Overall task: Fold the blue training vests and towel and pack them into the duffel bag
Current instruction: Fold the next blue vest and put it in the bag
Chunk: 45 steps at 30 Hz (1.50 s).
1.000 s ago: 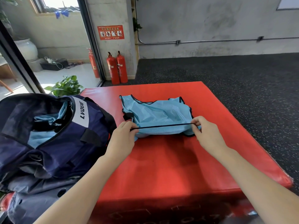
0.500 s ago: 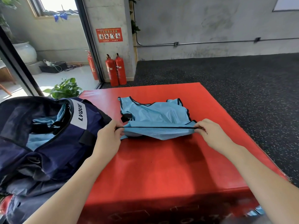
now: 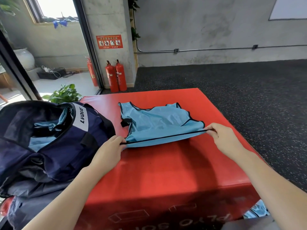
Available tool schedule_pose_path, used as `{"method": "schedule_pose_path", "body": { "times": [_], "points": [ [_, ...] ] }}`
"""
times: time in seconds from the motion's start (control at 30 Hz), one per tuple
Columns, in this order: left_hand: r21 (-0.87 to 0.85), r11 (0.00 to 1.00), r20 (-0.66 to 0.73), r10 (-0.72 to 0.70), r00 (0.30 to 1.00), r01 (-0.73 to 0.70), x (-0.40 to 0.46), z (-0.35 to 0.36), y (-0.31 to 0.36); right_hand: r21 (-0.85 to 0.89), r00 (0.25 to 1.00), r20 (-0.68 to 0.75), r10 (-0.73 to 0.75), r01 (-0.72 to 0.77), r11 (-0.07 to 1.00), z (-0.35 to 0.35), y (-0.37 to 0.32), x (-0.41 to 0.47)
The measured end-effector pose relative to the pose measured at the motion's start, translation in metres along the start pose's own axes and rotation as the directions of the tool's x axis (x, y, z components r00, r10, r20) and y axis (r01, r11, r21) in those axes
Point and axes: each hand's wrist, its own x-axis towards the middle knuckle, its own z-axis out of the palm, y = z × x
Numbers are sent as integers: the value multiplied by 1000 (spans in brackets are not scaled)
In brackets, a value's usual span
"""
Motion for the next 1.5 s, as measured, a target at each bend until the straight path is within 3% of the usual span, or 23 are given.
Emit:
{"method": "schedule_pose_path", "body": {
  "times": [0.1,0.2,0.4,0.57,0.73,0.87,1.0,1.13,1.37,1.5],
  "points": [
    [109,993,92,-59,994,49,-8,-6,-5,-10,1000,1,14,-14,1000,-4,7,-8],
    [185,981,94,-84,992,66,-15,-11,-10,-31,999,38,15,-14,999,-5,14,-18],
    [156,987,56,24,998,-33,-35,-11,-16,-201,982,186,-23,61,978,-5,26,-38],
    [170,972,300,106,948,-162,-61,-7,-19,-403,916,399,36,139,904,-5,29,-49],
    [156,961,251,184,950,-228,-71,-5,-7,-424,941,338,23,131,896,-6,11,-51],
    [125,972,190,172,967,-197,-61,-5,4,-312,972,232,-41,114,943,8,-6,-41],
    [85,990,70,107,992,-113,-33,-2,7,-246,964,253,-81,145,959,28,-26,-20],
    [14,1000,34,16,999,-17,7,10,0,-209,950,278,-139,201,957,50,-38,8],
    [84,996,135,-9,991,-2,55,30,-15,-316,905,411,-112,256,913,75,-30,56],
    [14,997,169,-72,983,71,66,30,-26,-361,888,458,-37,224,905,74,-15,76]
  ]
}}
